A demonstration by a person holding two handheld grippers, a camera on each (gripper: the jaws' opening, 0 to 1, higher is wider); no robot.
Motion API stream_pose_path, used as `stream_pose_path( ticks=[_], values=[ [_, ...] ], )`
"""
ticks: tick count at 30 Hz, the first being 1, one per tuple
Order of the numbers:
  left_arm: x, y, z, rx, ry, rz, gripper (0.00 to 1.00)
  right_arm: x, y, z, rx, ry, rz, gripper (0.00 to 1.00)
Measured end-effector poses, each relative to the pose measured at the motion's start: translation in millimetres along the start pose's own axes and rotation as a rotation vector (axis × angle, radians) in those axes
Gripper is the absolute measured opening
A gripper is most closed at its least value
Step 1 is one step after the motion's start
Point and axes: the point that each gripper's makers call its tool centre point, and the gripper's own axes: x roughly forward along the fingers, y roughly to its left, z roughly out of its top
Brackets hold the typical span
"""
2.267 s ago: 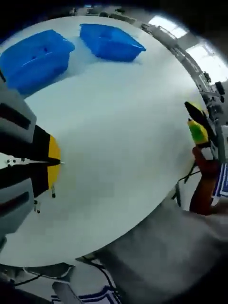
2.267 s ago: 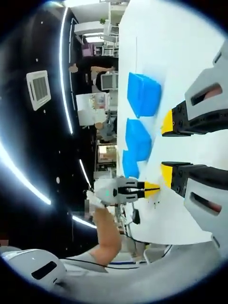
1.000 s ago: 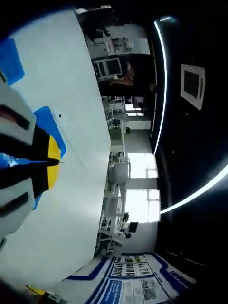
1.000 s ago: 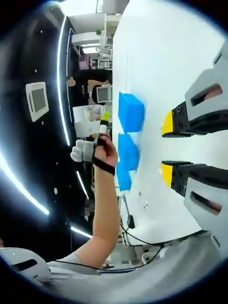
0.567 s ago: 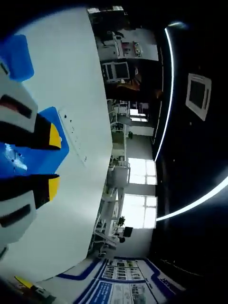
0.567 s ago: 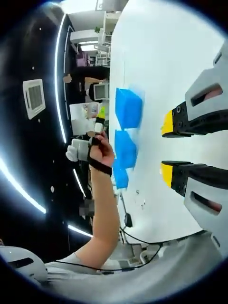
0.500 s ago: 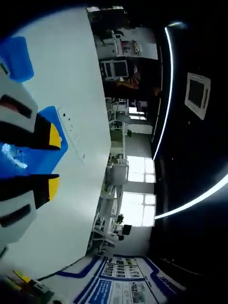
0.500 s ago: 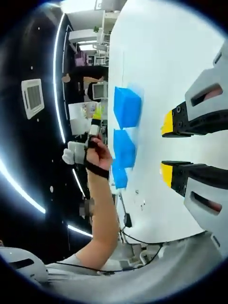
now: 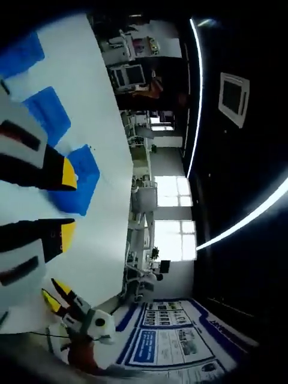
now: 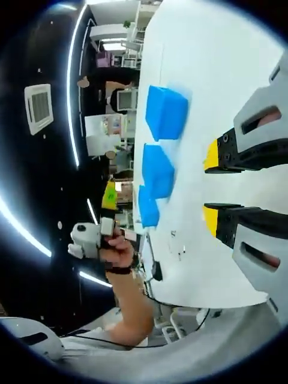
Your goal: Pick up the resistors one by one and place each resistor into its matching bin, sorting the parts by color and model until every resistor is separated into the correct bin for its type
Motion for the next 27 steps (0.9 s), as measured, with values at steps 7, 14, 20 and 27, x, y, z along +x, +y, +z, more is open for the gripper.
stream_pose_path(
  ticks=[7, 14, 20, 27],
  values=[
    [-60, -20.3, -68.7, 0.148, 0.291, -0.104, 0.18, 14, -2, 0.2, 0.003, 0.019, -0.013, 0.22],
    [-81, -30.2, -132.2, 0.052, 0.525, -0.068, 0.17, 24, 0, -2.4, 0.001, 0.043, -0.019, 0.22],
    [-80, -54.5, -151.6, -0.144, 0.518, -0.063, 0.16, 25, 4, -0.8, -0.014, 0.052, -0.012, 0.22],
    [-88, -54.7, -162.1, -0.232, 0.519, 0.078, 0.16, 23, 3, -4.2, -0.013, 0.059, -0.015, 0.22]
  ],
)
